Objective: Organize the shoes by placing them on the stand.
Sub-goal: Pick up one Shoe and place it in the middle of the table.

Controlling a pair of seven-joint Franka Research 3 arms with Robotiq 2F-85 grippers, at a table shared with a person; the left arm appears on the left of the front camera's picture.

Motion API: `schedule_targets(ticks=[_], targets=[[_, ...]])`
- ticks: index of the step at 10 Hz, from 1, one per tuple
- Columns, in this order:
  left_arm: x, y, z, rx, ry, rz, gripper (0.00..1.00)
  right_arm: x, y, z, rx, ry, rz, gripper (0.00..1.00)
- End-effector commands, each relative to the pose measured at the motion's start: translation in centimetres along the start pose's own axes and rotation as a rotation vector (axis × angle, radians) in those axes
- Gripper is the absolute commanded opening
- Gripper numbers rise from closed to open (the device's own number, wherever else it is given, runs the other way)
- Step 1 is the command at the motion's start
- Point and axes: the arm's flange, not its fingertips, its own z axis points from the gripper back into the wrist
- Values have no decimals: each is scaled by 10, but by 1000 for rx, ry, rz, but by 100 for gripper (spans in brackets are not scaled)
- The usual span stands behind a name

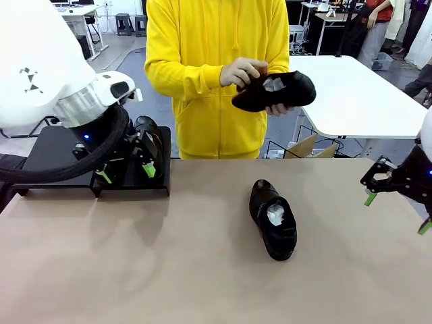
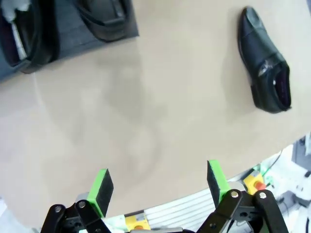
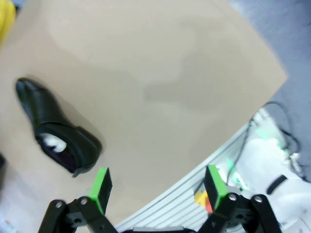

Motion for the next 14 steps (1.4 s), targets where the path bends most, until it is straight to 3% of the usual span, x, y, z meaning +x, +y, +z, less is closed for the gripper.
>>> schedule_targets(ticks=[1,4,7,9,12,14], targets=[[-3,-11,-4,6,20,-32,100,-39,24,8,13,-74,155,100],[-3,-11,-4,6,20,-32,100,-73,47,10,27,-83,339,100],[-3,-11,-4,6,20,-32,100,-89,75,-19,2,-42,519,100],[-3,-11,-4,6,20,-32,100,-85,98,-42,9,-22,575,100],[-3,-11,-4,6,20,-32,100,-59,127,-78,-25,-130,734,100],[-3,-11,-4,6,20,-32,100,-39,145,-98,-17,-110,782,100]])
